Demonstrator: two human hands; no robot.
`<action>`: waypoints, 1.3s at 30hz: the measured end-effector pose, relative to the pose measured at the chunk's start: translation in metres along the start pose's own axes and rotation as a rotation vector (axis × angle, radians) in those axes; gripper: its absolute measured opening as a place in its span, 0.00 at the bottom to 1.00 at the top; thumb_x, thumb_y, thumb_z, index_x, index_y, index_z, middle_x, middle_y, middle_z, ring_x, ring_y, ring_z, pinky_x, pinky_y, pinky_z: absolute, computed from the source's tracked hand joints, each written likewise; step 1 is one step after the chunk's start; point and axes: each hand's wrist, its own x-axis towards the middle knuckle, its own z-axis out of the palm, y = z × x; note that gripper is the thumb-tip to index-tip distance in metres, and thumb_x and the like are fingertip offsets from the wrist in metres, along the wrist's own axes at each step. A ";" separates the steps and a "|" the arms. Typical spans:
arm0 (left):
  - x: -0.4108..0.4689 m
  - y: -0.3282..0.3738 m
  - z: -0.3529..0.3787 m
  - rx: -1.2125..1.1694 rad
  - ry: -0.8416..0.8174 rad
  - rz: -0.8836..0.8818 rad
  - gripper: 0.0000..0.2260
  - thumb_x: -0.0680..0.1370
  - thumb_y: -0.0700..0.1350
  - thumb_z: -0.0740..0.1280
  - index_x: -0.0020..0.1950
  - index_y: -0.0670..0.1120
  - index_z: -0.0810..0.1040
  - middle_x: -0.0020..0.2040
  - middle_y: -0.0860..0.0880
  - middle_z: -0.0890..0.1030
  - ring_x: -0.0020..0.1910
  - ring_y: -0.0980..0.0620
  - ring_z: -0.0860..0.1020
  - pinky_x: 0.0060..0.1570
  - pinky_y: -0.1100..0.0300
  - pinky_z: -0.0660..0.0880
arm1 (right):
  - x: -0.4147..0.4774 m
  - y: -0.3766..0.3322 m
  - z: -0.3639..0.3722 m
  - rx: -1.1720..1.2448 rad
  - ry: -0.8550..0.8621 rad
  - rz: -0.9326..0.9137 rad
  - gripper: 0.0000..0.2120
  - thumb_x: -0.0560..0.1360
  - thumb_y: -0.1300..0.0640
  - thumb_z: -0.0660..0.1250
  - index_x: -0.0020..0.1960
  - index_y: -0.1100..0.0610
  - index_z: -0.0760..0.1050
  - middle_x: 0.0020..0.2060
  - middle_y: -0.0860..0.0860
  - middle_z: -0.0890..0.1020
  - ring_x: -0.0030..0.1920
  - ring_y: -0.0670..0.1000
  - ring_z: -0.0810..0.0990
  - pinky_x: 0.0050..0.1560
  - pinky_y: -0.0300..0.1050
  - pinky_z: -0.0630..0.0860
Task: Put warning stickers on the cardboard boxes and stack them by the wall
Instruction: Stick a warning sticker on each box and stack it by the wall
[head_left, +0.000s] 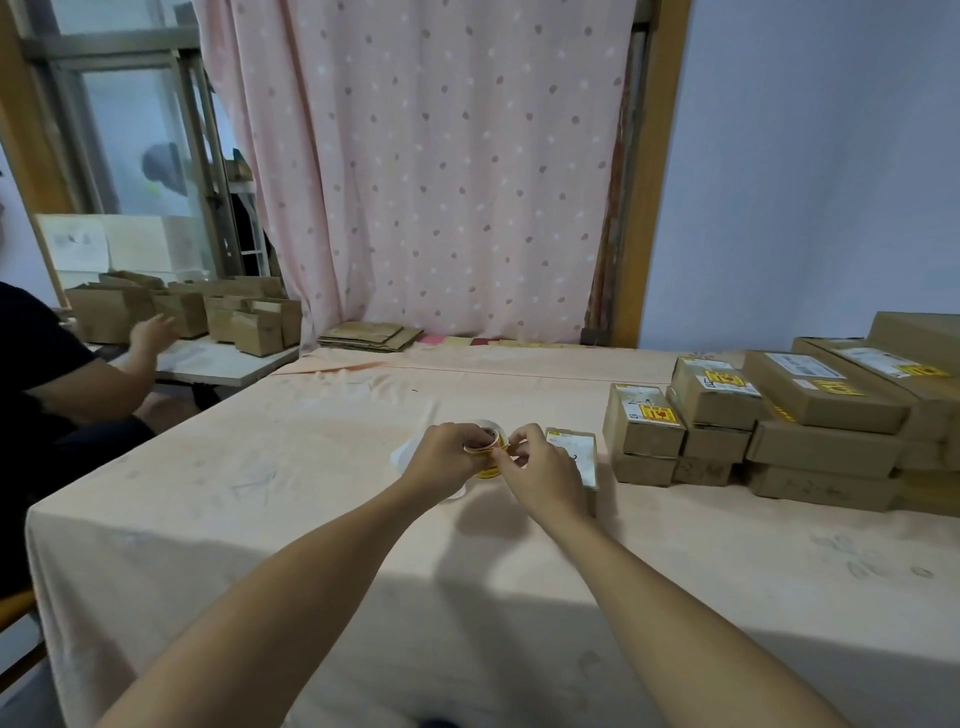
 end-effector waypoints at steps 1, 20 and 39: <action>0.000 -0.002 0.001 0.022 -0.004 0.007 0.04 0.71 0.46 0.75 0.41 0.46 0.83 0.35 0.51 0.80 0.37 0.53 0.73 0.41 0.54 0.72 | 0.000 0.000 0.002 0.015 -0.007 0.008 0.12 0.77 0.42 0.68 0.53 0.49 0.75 0.48 0.46 0.84 0.50 0.51 0.82 0.49 0.49 0.78; -0.006 -0.011 0.000 0.073 -0.020 -0.050 0.07 0.73 0.43 0.76 0.50 0.46 0.87 0.46 0.48 0.85 0.45 0.45 0.79 0.45 0.55 0.73 | 0.002 0.016 0.002 0.090 -0.069 0.000 0.04 0.76 0.46 0.71 0.45 0.44 0.84 0.41 0.42 0.85 0.46 0.47 0.82 0.49 0.50 0.80; -0.010 -0.022 0.005 0.210 -0.131 -0.158 0.17 0.74 0.39 0.67 0.59 0.51 0.85 0.56 0.54 0.82 0.56 0.52 0.78 0.55 0.55 0.77 | 0.013 0.058 -0.042 0.293 0.171 0.208 0.04 0.75 0.59 0.72 0.45 0.53 0.85 0.40 0.46 0.85 0.43 0.45 0.81 0.40 0.37 0.73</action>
